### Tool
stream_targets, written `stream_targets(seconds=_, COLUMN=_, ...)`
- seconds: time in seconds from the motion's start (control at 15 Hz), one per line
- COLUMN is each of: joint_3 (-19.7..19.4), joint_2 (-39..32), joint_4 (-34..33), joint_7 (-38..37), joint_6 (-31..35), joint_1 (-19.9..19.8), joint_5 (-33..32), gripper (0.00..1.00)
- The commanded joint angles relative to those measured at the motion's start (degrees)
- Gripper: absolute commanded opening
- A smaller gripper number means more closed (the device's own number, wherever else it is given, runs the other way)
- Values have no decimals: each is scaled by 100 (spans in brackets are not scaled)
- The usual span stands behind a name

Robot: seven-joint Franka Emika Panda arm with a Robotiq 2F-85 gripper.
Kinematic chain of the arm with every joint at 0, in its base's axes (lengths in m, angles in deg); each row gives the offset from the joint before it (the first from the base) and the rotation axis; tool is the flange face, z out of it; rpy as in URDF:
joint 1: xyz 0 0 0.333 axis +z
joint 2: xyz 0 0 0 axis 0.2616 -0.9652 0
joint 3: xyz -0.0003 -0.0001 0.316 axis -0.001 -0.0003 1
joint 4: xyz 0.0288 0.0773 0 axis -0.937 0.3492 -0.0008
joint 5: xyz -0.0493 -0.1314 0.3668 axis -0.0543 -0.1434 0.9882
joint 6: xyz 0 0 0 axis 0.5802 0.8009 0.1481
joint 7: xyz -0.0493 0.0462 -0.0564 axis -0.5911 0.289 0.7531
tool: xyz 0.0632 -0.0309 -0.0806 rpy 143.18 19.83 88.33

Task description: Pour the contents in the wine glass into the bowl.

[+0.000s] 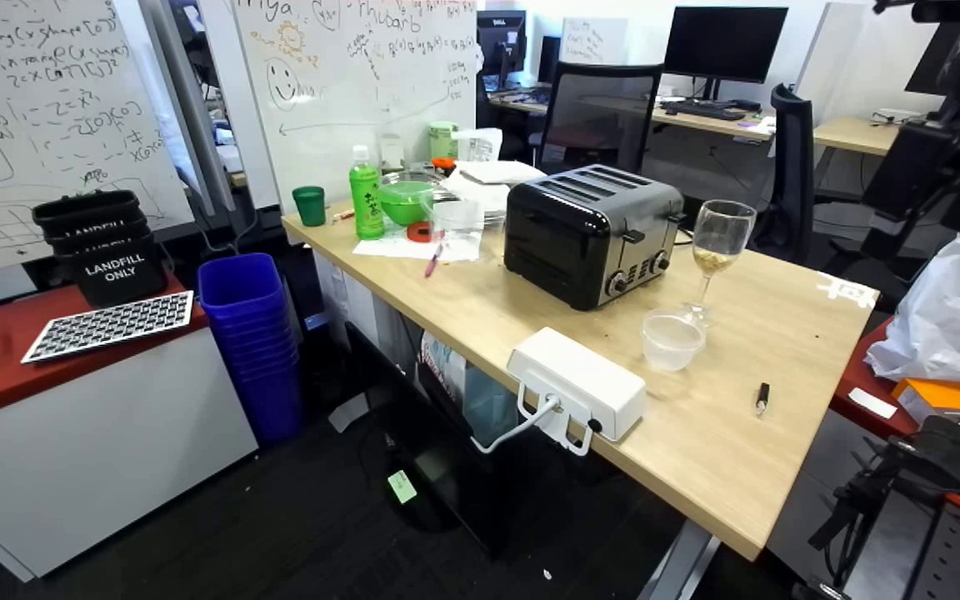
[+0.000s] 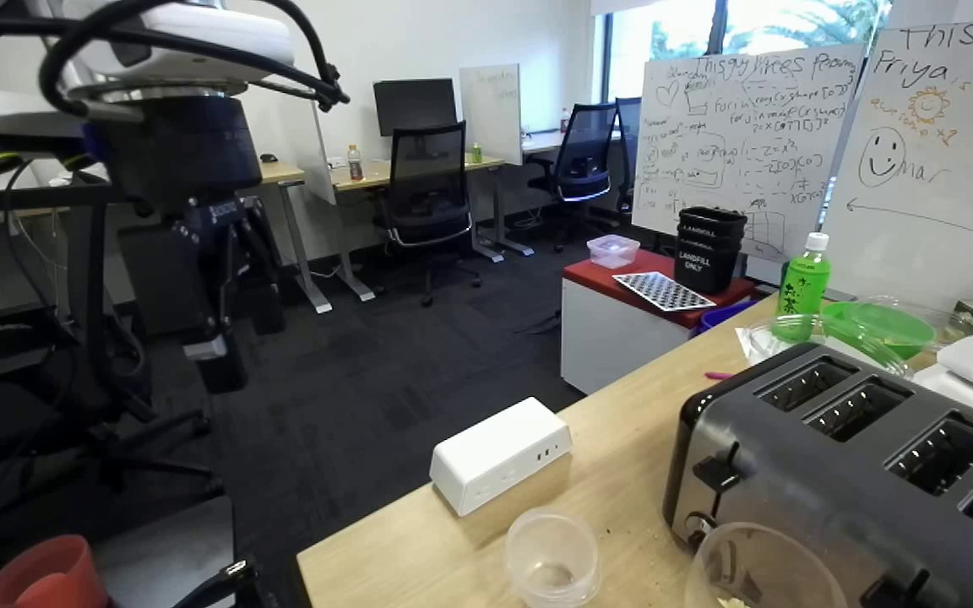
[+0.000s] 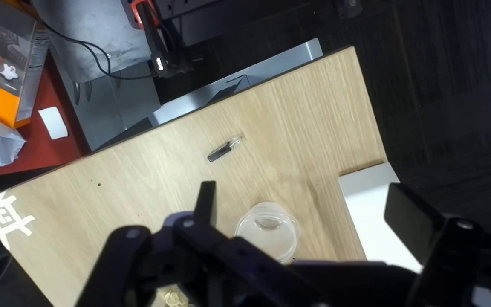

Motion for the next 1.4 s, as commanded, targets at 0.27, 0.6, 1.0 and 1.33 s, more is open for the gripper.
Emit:
stream_targets(seconds=0.27, joint_3=-441, joint_2=-437, joint_4=-63, joint_7=-509, joint_6=576, joint_1=-312, joint_5=784, gripper=100)
stream_targets(seconds=0.6, joint_3=-426, joint_2=-879, joint_4=-17, joint_7=-1397, joint_6=1134, joint_1=-713, joint_5=1035, gripper=100)
stream_targets(seconds=1.0, joint_3=-496, joint_2=-914, joint_4=-17, joint_7=-1576, joint_6=1018, joint_1=-661, joint_5=908, gripper=100)
stream_targets(seconds=1.33, joint_3=-539, joint_2=-980, joint_4=-38, joint_7=-1603, joint_6=1043, joint_1=-652, joint_5=993, gripper=100)
